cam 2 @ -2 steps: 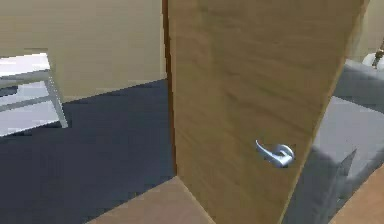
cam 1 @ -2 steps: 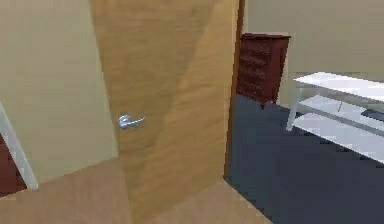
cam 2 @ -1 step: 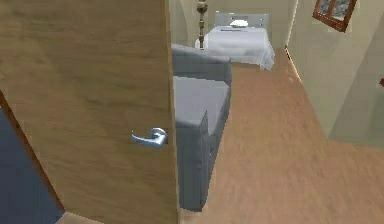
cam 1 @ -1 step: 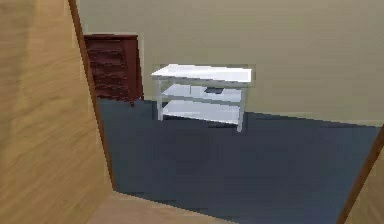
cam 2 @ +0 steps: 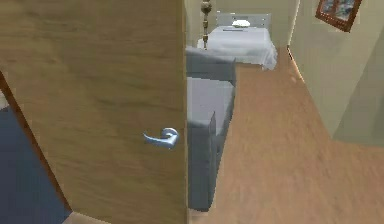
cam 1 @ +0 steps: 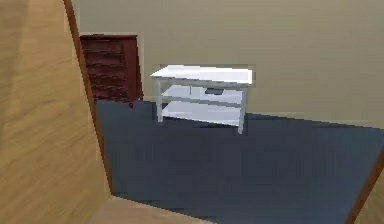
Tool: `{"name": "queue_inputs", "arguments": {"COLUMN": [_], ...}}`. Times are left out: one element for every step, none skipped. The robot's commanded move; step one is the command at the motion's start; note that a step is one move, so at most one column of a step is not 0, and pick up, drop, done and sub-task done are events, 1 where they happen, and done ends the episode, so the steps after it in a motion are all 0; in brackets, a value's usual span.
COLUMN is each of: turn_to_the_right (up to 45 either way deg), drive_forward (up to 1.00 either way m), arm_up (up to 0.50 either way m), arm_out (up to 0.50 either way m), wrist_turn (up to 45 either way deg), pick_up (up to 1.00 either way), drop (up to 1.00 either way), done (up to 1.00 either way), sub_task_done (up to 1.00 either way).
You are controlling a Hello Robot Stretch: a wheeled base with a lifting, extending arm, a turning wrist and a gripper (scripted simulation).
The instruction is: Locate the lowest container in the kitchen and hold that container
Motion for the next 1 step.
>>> {"name": "queue_inputs", "arguments": {"turn_to_the_right": [21.0], "drive_forward": [0.00], "arm_up": [0.00], "arm_out": [0.00], "wrist_turn": [0.0], "pick_up": [0.00], "drop": [0.00], "done": [0.00], "sub_task_done": [0.00]}}
